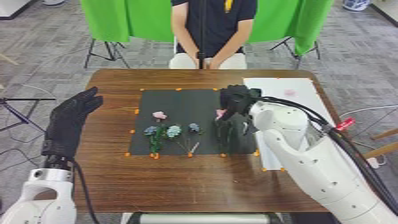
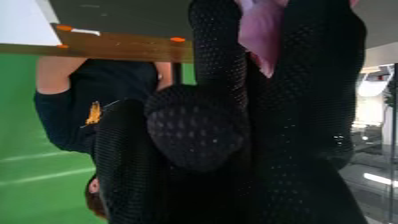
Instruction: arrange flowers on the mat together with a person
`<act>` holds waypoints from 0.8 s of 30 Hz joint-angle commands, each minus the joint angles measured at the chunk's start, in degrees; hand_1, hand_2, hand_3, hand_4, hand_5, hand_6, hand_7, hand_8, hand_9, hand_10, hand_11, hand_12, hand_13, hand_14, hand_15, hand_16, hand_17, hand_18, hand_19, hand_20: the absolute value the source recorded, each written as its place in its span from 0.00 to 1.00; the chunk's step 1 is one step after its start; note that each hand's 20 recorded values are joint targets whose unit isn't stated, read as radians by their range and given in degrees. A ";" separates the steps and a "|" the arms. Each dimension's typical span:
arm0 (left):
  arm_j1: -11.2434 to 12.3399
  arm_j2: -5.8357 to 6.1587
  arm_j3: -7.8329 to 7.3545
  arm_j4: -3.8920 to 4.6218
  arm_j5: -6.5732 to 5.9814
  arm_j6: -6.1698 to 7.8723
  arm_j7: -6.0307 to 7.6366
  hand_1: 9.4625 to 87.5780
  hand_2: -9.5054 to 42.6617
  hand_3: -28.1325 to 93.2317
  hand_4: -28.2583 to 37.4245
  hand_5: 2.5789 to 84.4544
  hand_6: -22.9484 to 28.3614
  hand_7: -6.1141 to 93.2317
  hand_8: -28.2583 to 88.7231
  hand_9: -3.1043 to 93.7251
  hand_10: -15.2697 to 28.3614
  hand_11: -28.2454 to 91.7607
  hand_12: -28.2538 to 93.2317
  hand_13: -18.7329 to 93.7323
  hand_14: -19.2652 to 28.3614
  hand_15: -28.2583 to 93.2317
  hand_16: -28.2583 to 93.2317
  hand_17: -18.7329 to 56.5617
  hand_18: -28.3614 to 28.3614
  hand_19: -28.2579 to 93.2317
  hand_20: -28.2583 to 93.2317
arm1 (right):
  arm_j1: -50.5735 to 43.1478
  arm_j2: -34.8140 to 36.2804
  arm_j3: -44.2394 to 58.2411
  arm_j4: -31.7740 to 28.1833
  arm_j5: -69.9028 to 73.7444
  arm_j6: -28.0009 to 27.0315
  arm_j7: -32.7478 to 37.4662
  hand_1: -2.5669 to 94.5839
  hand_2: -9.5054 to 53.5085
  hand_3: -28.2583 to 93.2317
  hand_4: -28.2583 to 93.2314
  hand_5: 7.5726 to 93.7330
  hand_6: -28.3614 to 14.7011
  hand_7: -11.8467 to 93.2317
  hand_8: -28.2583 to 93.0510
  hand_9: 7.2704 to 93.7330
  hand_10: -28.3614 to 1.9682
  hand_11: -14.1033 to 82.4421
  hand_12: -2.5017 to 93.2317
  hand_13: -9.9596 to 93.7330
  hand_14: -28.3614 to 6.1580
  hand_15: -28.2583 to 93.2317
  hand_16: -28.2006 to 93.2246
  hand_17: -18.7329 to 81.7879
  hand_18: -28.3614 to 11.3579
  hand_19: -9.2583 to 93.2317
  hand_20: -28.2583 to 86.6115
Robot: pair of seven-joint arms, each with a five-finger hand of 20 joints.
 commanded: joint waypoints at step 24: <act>1.26 -1.02 -0.44 -0.41 0.25 0.02 -0.64 0.19 0.20 0.75 0.09 0.52 0.52 0.19 0.20 0.48 0.66 0.37 0.35 0.45 0.75 0.30 0.28 0.27 0.70 0.26 0.34 | -0.53 -0.45 0.84 -0.37 -1.84 -2.69 -0.89 0.49 0.00 0.79 0.02 0.75 0.72 0.26 0.14 0.98 0.58 0.33 0.20 1.00 0.82 0.74 0.37 0.92 0.51 1.00 0.61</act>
